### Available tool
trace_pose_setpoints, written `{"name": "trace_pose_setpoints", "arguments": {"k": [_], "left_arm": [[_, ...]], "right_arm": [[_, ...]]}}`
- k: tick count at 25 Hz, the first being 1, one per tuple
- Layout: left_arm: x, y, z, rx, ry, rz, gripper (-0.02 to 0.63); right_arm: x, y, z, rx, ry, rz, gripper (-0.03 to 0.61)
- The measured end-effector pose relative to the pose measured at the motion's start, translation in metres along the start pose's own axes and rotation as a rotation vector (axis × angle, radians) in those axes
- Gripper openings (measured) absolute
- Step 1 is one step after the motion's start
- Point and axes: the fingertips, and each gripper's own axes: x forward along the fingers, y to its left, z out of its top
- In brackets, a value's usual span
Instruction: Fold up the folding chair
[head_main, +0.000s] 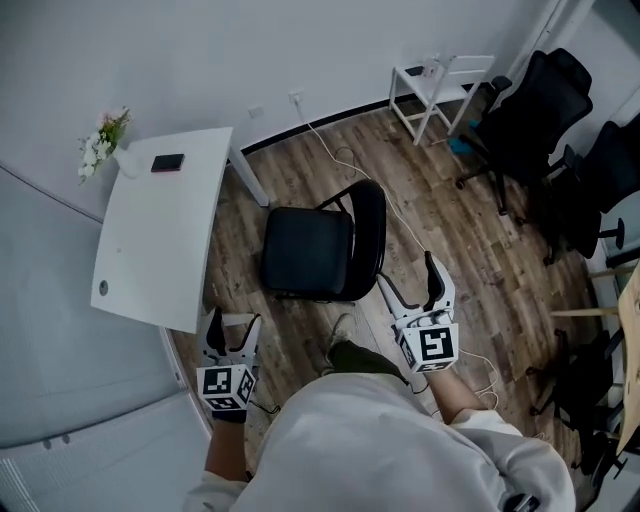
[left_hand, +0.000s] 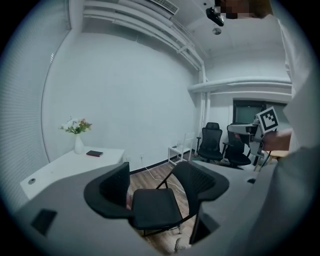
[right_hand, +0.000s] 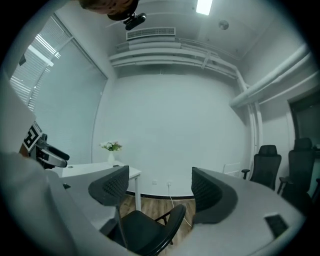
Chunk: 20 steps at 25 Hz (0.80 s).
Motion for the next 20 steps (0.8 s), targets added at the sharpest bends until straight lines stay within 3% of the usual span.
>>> {"name": "trace_pose_setpoints", "arguments": {"k": [5, 10, 15, 20], "left_arm": [[0.074, 0.019, -0.003, -0.010, 0.073, -0.043, 0.367], [0.136, 0.041, -0.033, 0.001, 0.186, -0.096, 0.367], [0.199, 0.078, -0.085, -0.024, 0.316, -0.145, 0.367], [0.260, 0.110, -0.166, -0.102, 0.481, -0.216, 0.367]], "right_arm": [[0.064, -0.035, -0.030, 0.077, 0.084, -0.054, 0.396], [0.113, -0.059, -0.057, 0.102, 0.179, -0.108, 0.396], [0.158, -0.076, -0.094, 0.128, 0.302, -0.142, 0.394], [0.202, -0.086, -0.142, 0.155, 0.428, -0.144, 0.377]]}}
